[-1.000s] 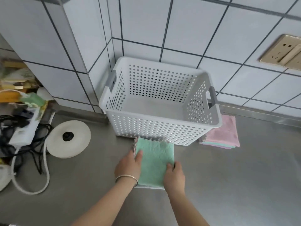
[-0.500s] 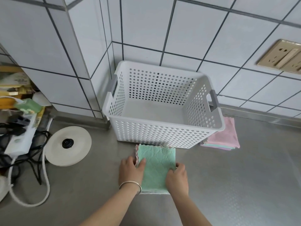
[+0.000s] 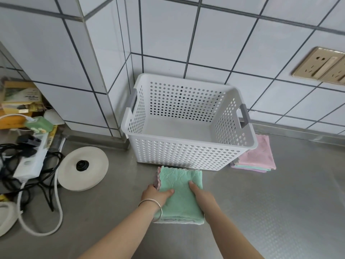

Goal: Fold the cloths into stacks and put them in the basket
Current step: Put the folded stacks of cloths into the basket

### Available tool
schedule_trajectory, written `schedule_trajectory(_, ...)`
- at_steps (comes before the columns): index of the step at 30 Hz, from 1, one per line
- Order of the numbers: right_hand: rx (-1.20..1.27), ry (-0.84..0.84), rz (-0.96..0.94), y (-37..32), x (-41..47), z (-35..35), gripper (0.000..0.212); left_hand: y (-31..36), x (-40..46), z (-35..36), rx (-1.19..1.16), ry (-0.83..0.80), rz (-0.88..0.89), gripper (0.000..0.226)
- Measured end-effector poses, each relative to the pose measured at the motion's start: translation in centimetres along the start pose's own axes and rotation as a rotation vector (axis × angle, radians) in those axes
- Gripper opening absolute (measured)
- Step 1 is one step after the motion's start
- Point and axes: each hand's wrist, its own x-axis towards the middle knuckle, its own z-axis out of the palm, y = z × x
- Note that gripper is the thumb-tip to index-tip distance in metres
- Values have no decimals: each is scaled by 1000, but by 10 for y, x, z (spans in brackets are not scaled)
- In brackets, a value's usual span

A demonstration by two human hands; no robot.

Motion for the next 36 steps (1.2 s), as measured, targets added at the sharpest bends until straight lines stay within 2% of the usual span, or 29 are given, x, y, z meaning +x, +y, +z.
schedule_trajectory(3, 191, -134, 41, 4, -13, -9, 61, 3, -6, -7, -96, -128, -2, 70)
schedule_trajectory(7, 296, -210, -56, 4, -51, -23, 42, 8, -31, -20, -72, -232, 67, 76)
schedule_trajectory(11, 317, -224, -220, -3, -101, -47, 41, 39, -96, -42, -22, -345, 302, 72)
schedule_trajectory(16, 298, -260, -503, -56, -155, -69, 55, 96, -143, -76, -13, -346, 608, 81)
schedule_trajectory(18, 336, -282, -592, -89, -164, -72, 57, 120, -150, -86, -26, -280, 691, 83)
schedule_trajectory(21, 371, -250, -656, -142, -163, -77, 39, 163, -148, -102, -39, -189, 740, 81)
schedule_trajectory(23, 353, -276, -642, -177, -154, -79, 43, 192, -143, -112, -13, -185, 775, 82)
schedule_trajectory(26, 256, -284, -612, -222, -132, -73, 35, 227, -115, -125, 47, -77, 703, 76)
schedule_trajectory(29, 210, -260, -546, -255, -98, -61, 28, 251, -63, -131, -107, -65, 540, 102)
schedule_trajectory(30, 188, -265, -514, -263, -85, -58, 26, 254, -37, -131, -149, -76, 478, 99)
schedule_trajectory(32, 80, -303, -398, -273, -53, -51, 31, 256, -6, -129, -193, -131, 353, 51)
schedule_trajectory(33, 8, -334, -331, -276, -37, -47, 34, 256, 7, -125, -119, -141, 287, 31)
schedule_trajectory(34, -64, -368, -264, -277, -21, -42, 33, 254, 22, -120, -31, -110, 229, 25)
schedule_trajectory(35, -131, -398, -196, -276, -4, -38, 31, 254, 34, -115, 72, -86, 176, 30)
schedule_trajectory(36, -189, -421, -135, -274, 12, -32, 31, 254, 46, -111, 283, -42, 169, 40)
